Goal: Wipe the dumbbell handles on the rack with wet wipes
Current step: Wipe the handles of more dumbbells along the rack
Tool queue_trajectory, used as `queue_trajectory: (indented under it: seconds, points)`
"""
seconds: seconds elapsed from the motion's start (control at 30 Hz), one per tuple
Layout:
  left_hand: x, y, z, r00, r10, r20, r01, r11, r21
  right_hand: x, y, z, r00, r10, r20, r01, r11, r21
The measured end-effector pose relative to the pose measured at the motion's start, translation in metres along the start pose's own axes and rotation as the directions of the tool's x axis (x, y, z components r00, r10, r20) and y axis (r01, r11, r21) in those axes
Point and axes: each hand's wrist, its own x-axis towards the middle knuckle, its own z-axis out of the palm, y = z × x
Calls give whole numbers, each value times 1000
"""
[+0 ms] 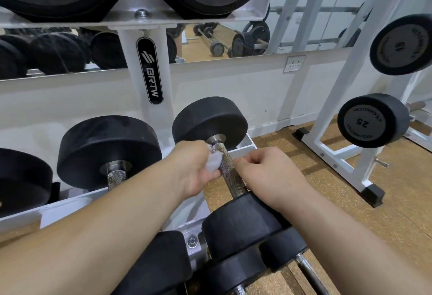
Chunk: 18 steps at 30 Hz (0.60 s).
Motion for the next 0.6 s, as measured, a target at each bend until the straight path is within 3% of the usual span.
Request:
queue_trajectory:
  seconds: [0.1,0.17,0.27,0.33,0.47,0.53,0.6]
  points:
    - [-23,-25,5,987,37,159,-79,960,267,1,1,1,1000,-1,-10,1,1000,-1]
    - [-32,-30,4,971,28,236,-112,930,351,2,2,1,1000,1,-10,-1,1000,1]
    - [-12,-10,4,992,92,85,-111,957,267,3,2,1,1000,1,5,-1,1000,15]
    - [-2,-6,0,990,133,51,-142,918,371,2,3,1,1000,1,10,-1,1000,22]
    - [-16,-28,2,956,-105,274,-101,760,642,0,1,0,1000,-7,3,7,1000,7]
    - [-26,-27,1,947,-150,285,-67,774,630,-2,0,-2,1000,-6,4,6,1000,13]
    - [-28,-18,-5,961,-85,263,-84,817,571,-4,-1,-1,1000,-8,-2,8,1000,15]
